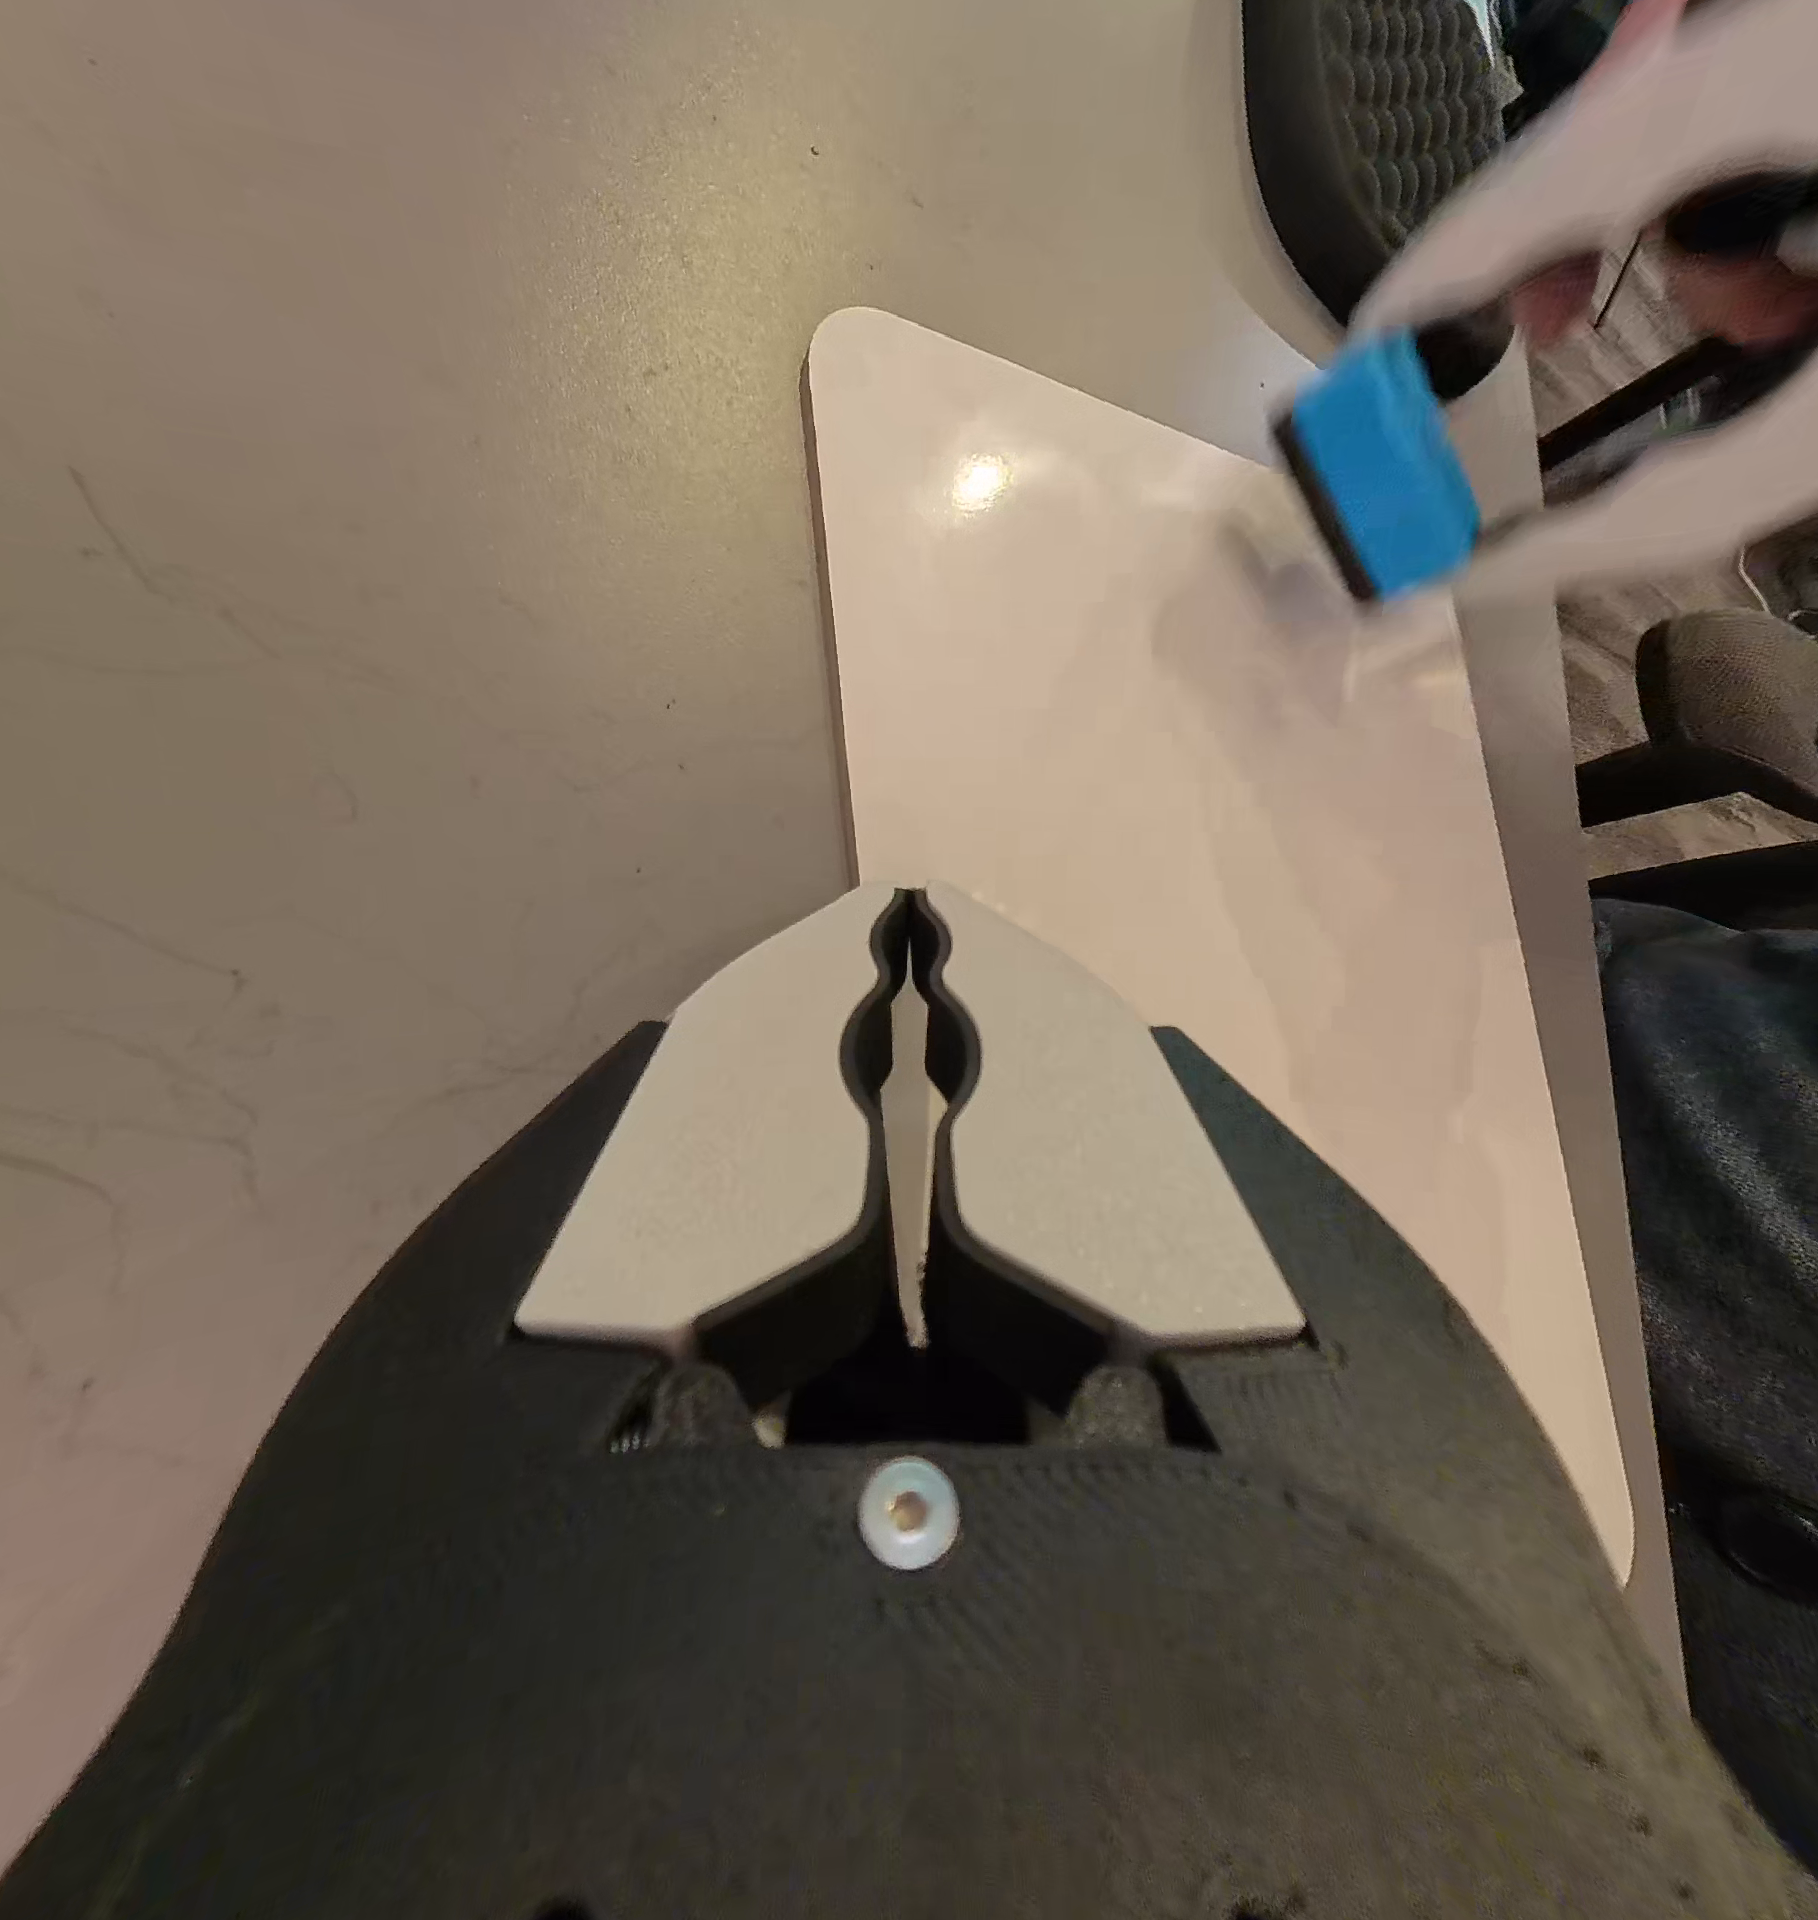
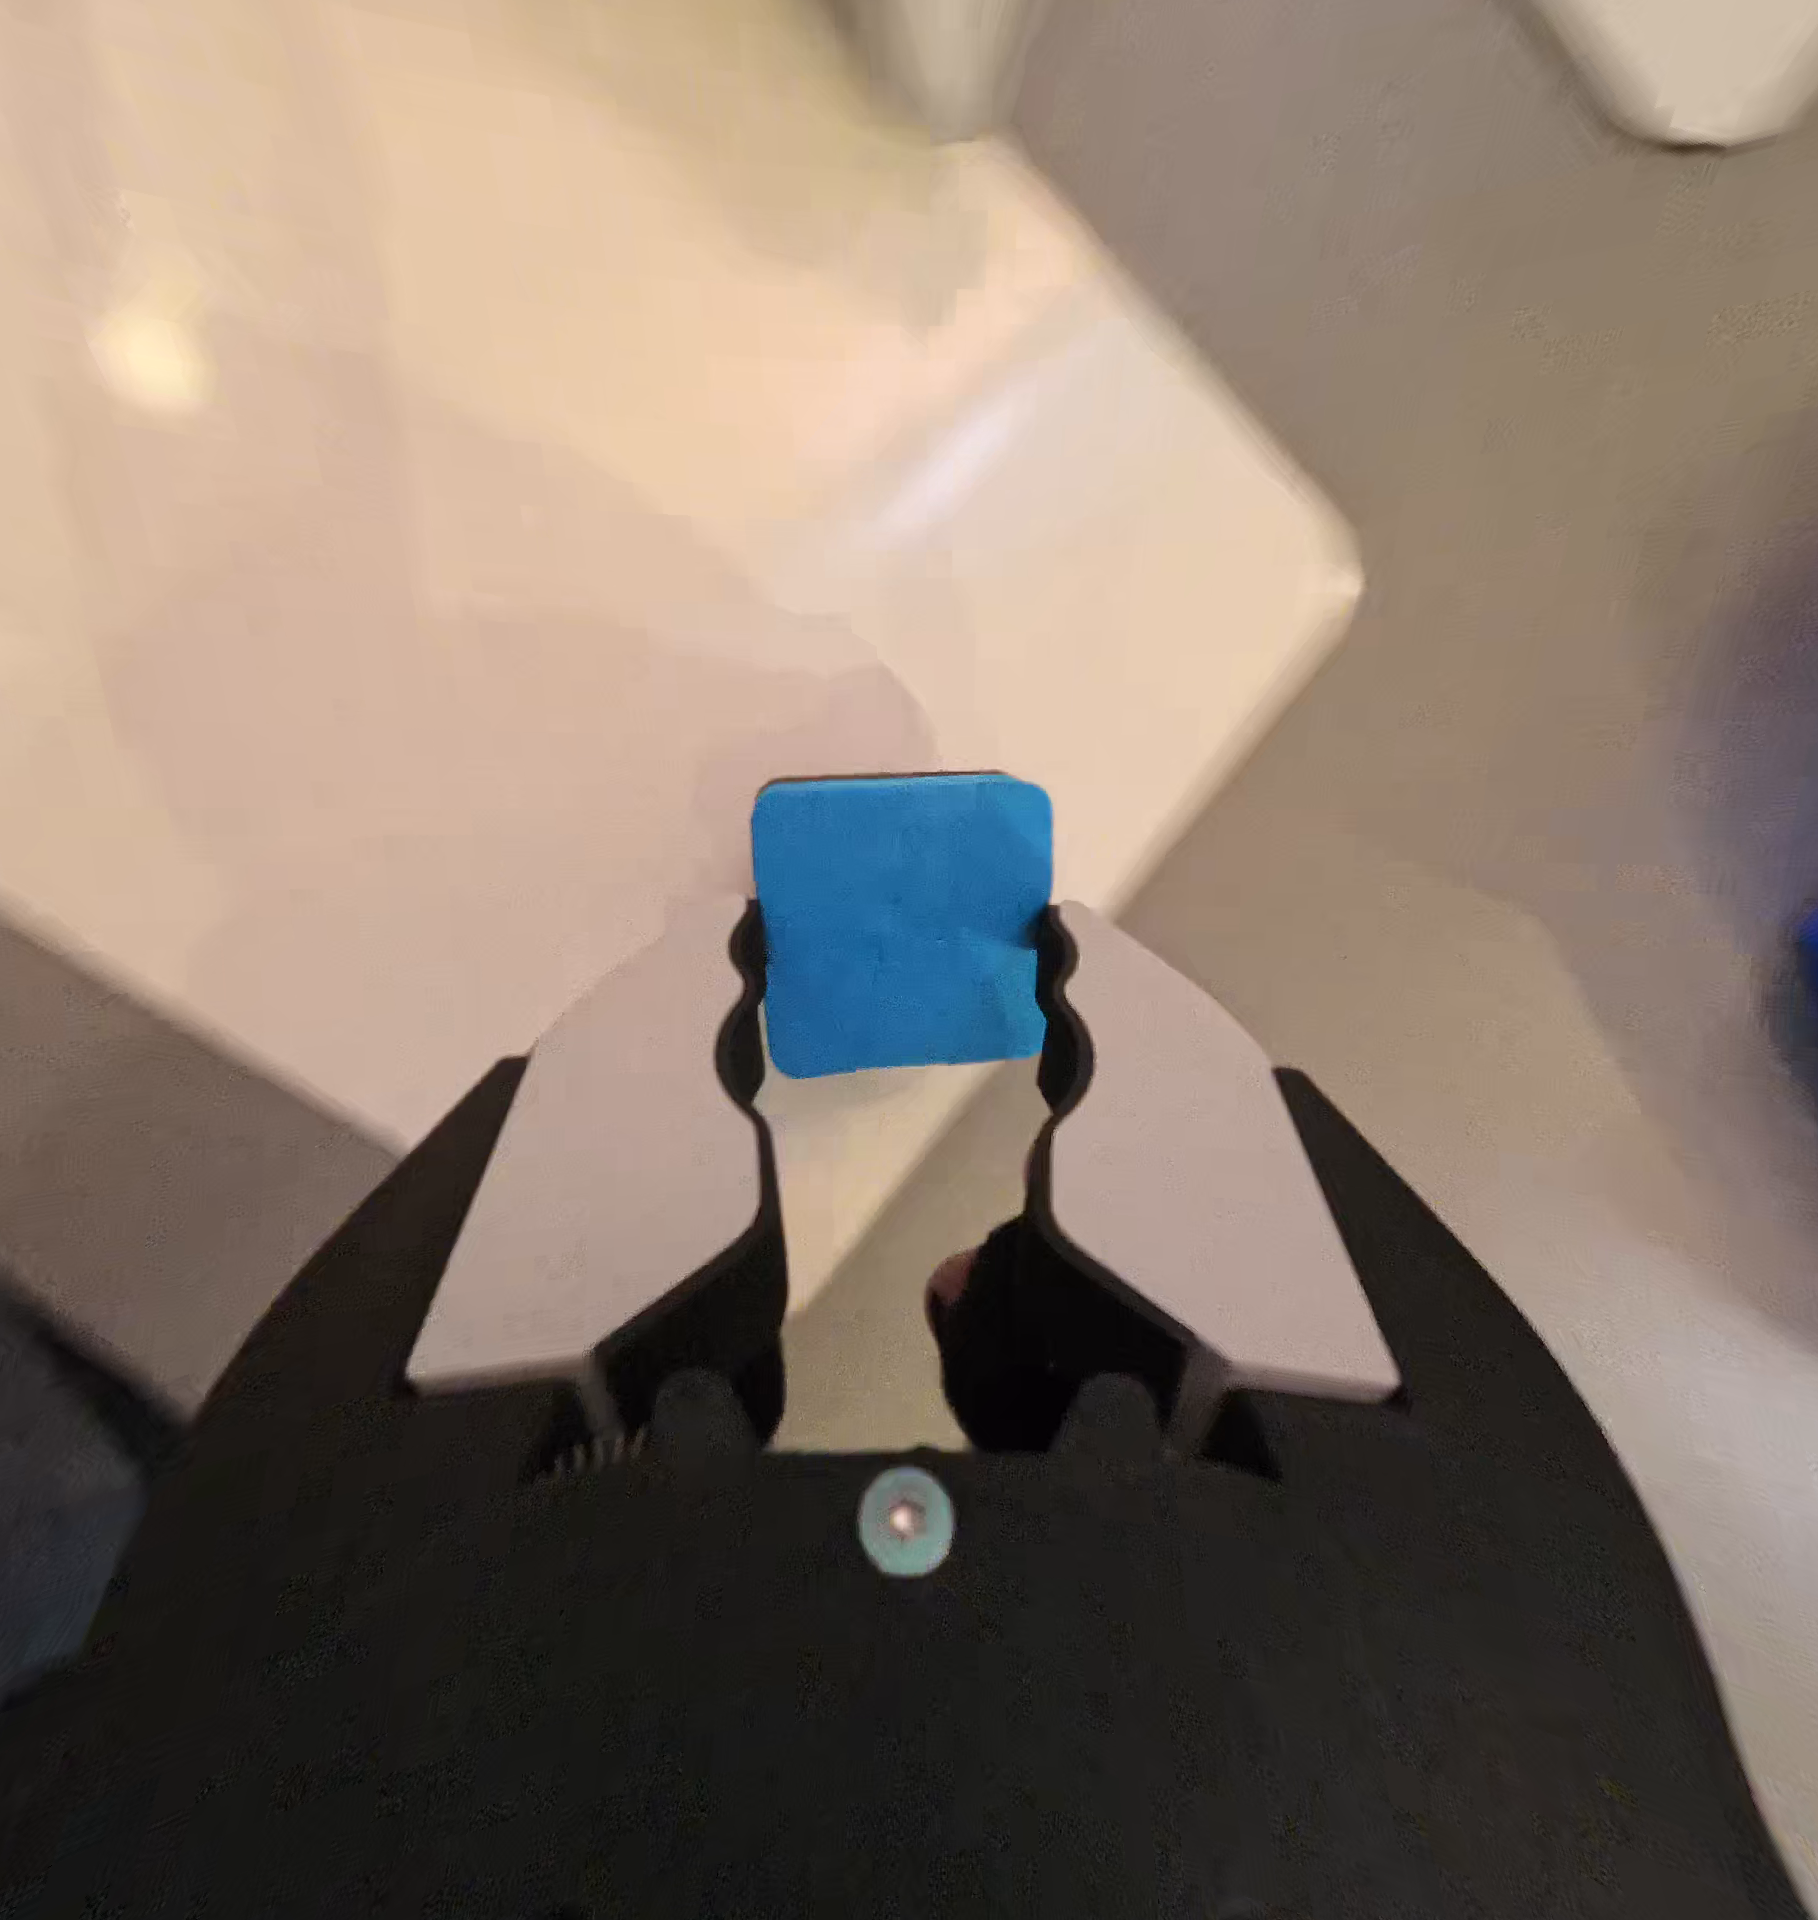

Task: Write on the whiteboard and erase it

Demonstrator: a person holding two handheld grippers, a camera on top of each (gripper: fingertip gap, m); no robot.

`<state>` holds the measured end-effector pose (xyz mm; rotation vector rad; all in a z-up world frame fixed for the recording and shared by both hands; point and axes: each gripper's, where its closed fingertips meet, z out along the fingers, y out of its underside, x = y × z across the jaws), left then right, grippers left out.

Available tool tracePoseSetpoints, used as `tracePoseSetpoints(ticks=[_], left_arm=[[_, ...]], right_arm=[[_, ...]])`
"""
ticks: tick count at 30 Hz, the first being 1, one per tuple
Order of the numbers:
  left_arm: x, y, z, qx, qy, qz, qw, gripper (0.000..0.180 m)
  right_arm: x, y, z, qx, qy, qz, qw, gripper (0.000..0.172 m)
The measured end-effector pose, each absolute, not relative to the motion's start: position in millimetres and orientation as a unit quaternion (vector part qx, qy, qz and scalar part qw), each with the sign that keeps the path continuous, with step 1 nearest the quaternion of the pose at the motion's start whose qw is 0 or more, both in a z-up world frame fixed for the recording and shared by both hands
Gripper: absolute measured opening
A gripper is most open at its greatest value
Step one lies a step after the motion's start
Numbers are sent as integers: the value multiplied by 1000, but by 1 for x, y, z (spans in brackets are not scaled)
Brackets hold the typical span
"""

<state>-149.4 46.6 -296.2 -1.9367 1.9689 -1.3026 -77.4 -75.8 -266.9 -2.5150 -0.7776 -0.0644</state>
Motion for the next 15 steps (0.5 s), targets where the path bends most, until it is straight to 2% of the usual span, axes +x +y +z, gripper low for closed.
tracePoseSetpoints(ticks=[1, 4, 7, 11, 15], left_arm=[[-149, 47, -296, -634, 644, -427, 43, 1], [-149, 47, -296, -635, 641, -430, 38, 1], [-149, 47, -296, -635, 641, -430, 36, 1], [-149, 47, -296, -635, 640, -431, 35, 1], [-150, 46, -296, -634, 640, -432, 32, 1]], right_arm=[[-56, -66, -256, -930, -242, -52, 273, 52], [-5, -54, -228, -936, -151, -100, 303, 52], [21, -47, -224, -940, -117, -123, 296, 52], [30, -43, -241, -949, -89, -132, 271, 52], [31, -45, -282, -968, -57, -102, 222, 52]])
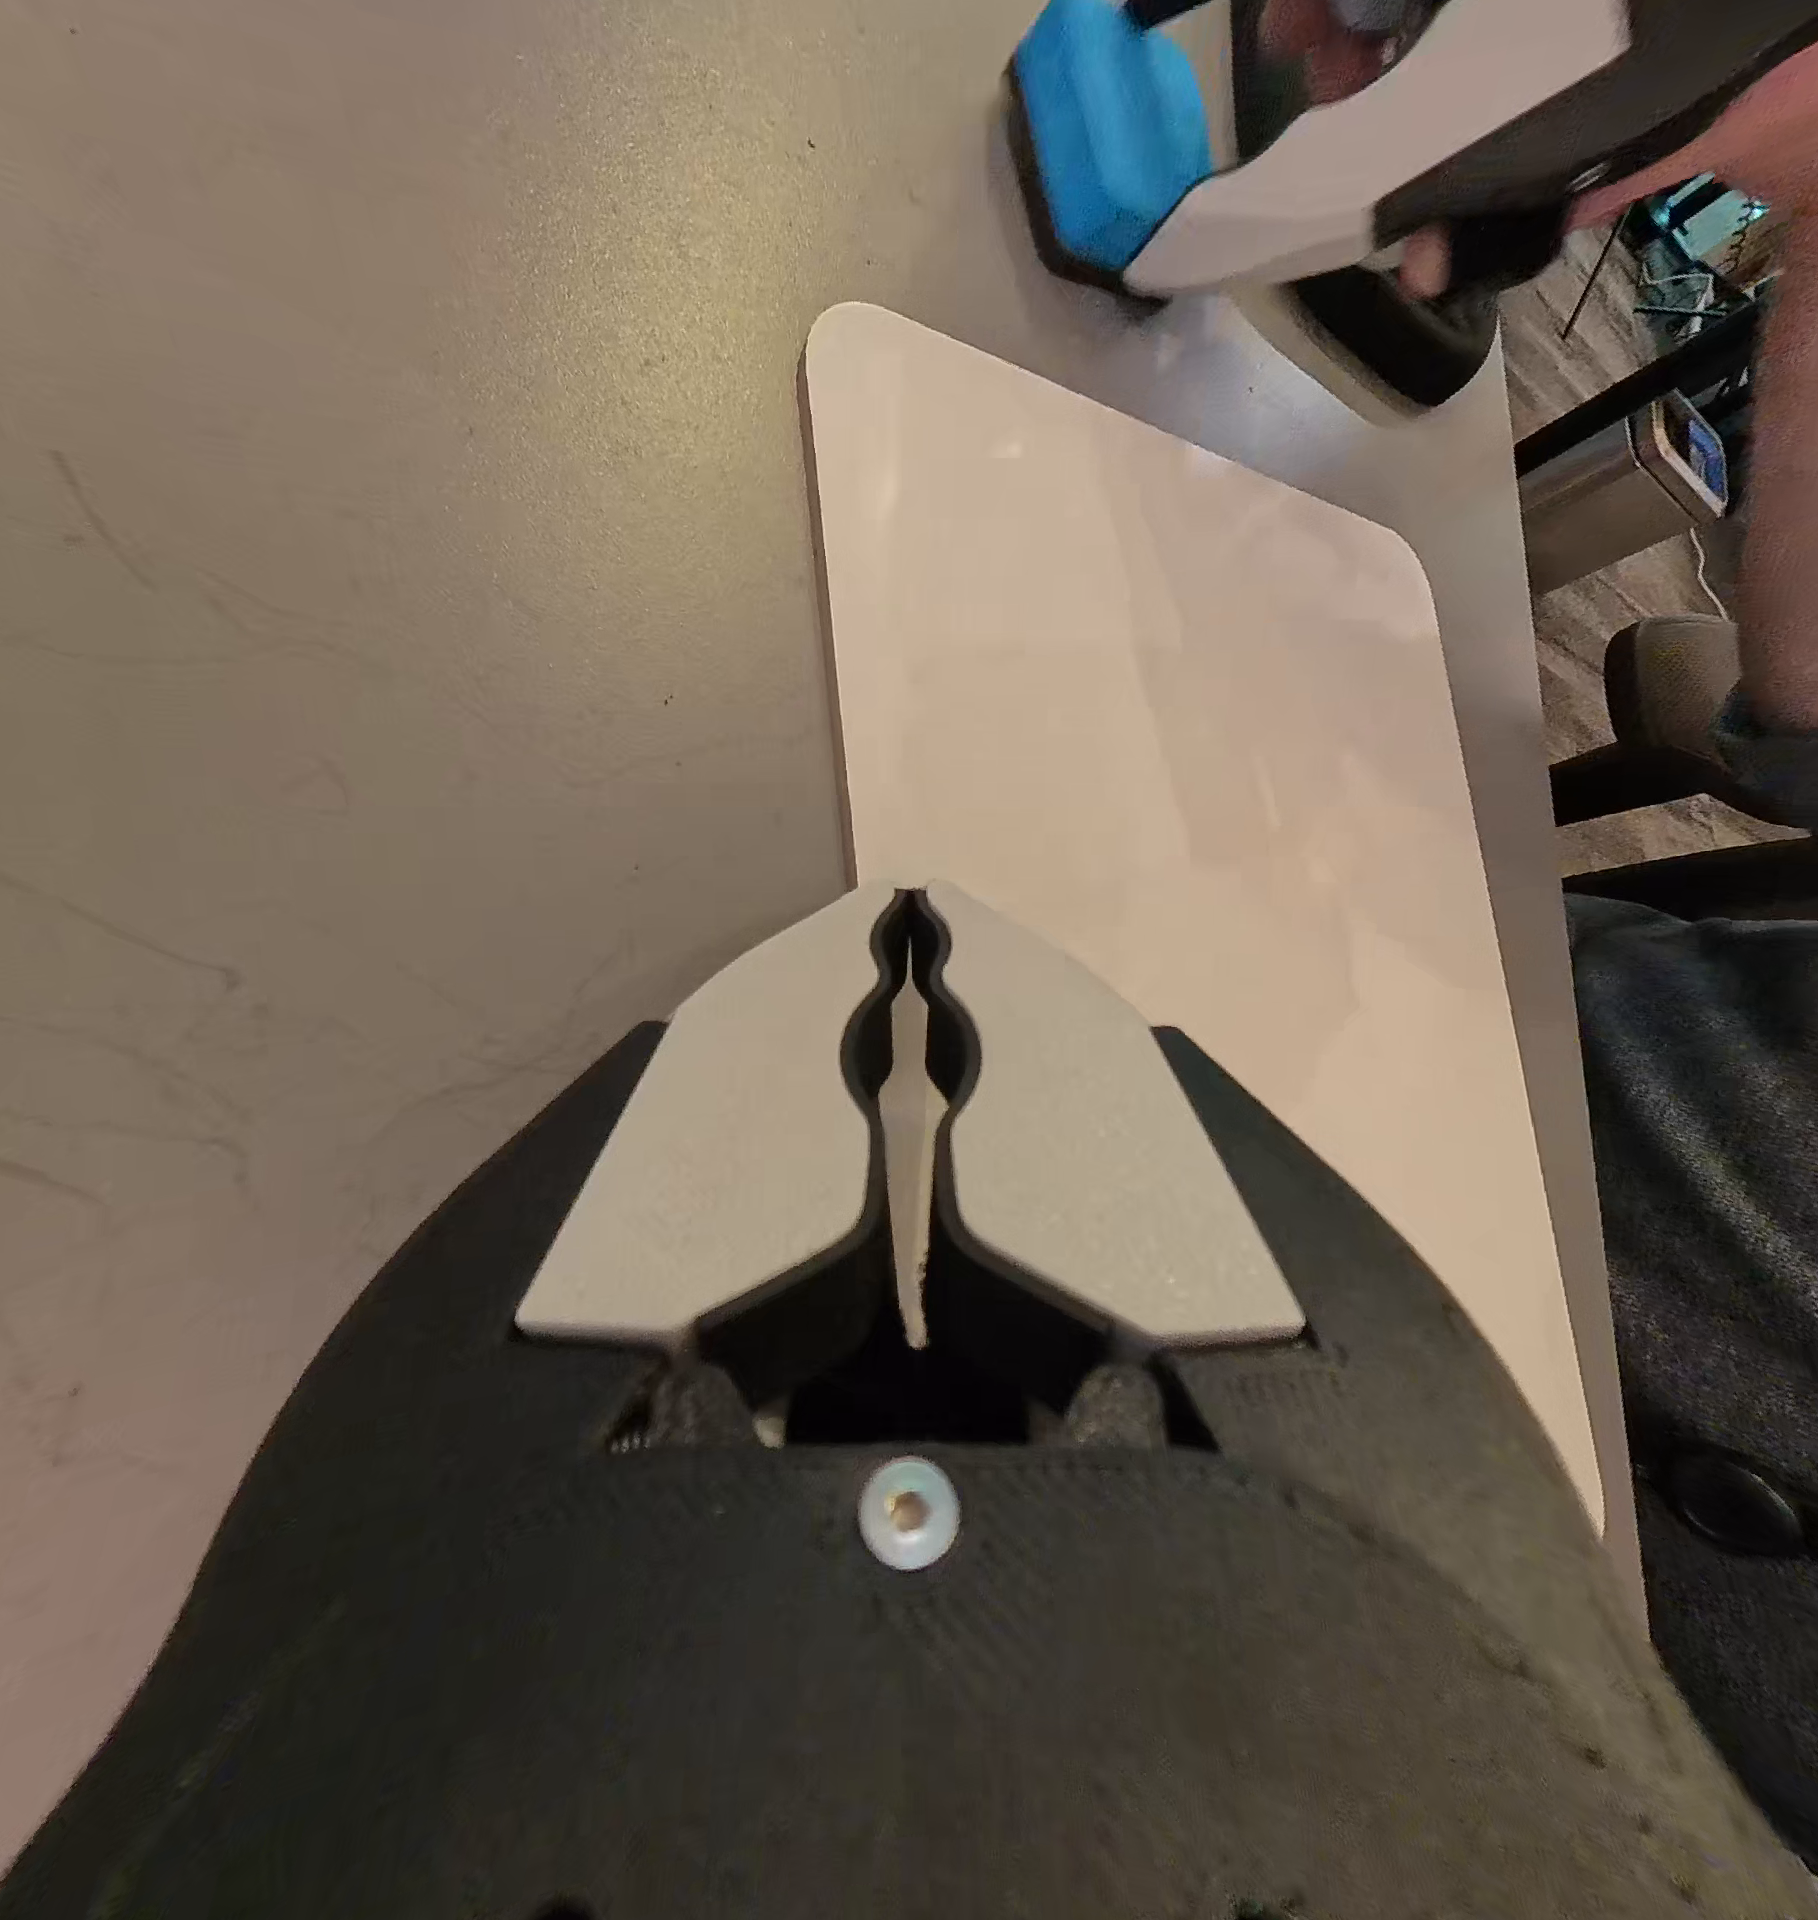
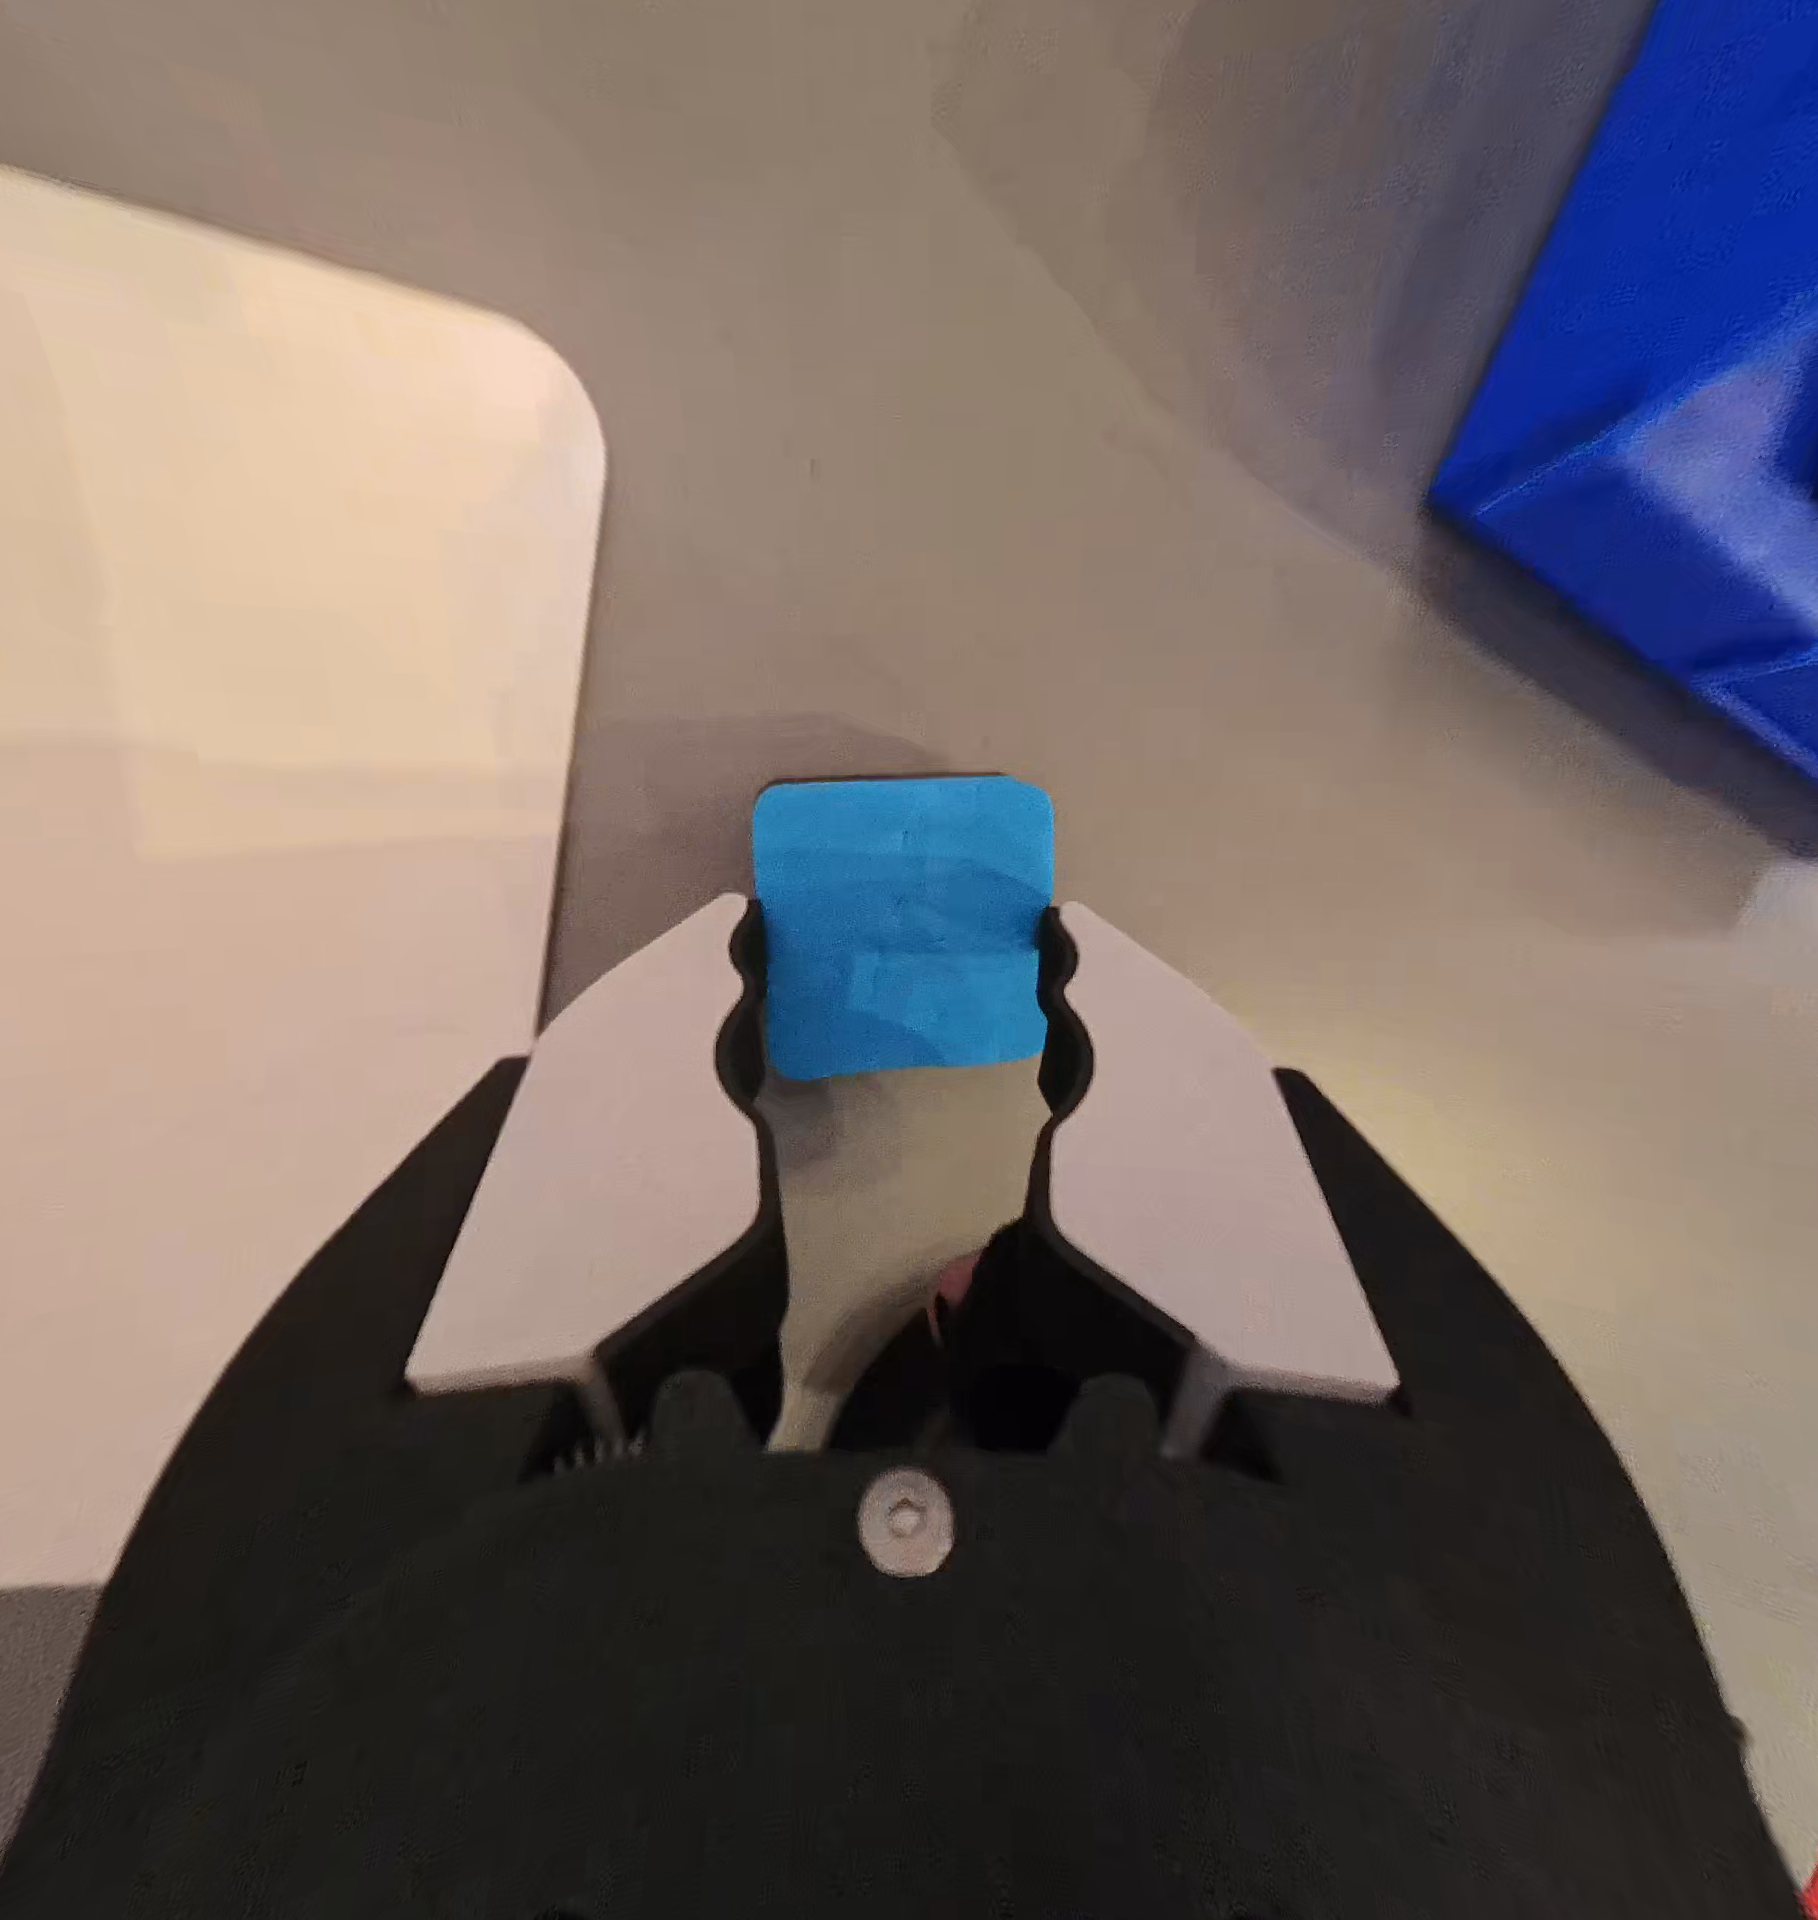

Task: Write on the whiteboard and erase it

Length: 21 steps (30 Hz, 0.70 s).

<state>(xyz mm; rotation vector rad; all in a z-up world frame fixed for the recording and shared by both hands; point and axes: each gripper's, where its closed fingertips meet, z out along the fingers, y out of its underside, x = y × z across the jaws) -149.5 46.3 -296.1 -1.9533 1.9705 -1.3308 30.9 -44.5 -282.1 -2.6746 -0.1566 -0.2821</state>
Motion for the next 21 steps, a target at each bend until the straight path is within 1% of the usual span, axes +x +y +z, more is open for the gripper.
tracePoseSetpoints(ticks=[1, 2, 5, 8, 12, 14, 17, 19, 21], left_arm=[[-150, 46, -296, -634, 641, -432, 32, 1], [-150, 46, -296, -633, 641, -432, 32, 1], [-150, 46, -296, -633, 641, -433, 31, 1], [-150, 46, -296, -633, 641, -432, 32, 1], [-150, 46, -296, -633, 642, -432, 32, 1], [-150, 46, -296, -633, 641, -433, 31, 1], [-150, 46, -296, -633, 640, -434, 28, 1], [-150, 46, -296, -634, 639, -435, 26, 1], [-150, 46, -296, -634, 638, -437, 23, 1]], right_arm=[[32, -44, -291, -969, -60, -109, 215, 52], [33, -40, -289, -964, -62, -116, 233, 52], [39, -38, -279, -959, -66, -127, 243, 52], [62, -28, -248, -948, -54, -151, 274, 52], [128, -2, -189, -915, 12, -199, 352, 52], [166, 11, -176, -906, 53, -206, 367, 52], [202, 37, -176, -904, 85, -188, 374, 52], [219, 52, -186, -910, 82, -198, 354, 52], [223, 72, -200, -916, 94, -166, 354, 52]])
